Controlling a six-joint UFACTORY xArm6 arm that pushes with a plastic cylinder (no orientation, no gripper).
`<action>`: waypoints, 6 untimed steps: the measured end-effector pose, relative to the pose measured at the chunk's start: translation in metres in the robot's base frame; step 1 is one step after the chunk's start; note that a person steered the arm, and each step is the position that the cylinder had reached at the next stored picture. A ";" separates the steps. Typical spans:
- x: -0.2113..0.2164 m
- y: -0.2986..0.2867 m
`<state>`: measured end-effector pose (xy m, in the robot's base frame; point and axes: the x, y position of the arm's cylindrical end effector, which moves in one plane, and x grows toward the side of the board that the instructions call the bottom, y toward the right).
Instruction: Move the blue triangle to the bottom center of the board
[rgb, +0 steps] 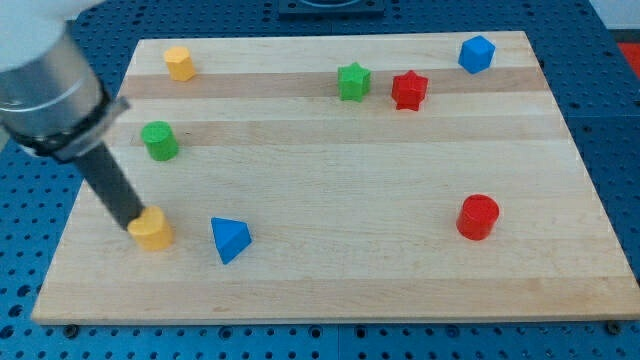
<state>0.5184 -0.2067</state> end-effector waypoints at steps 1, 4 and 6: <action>-0.026 0.005; 0.029 0.034; 0.027 0.107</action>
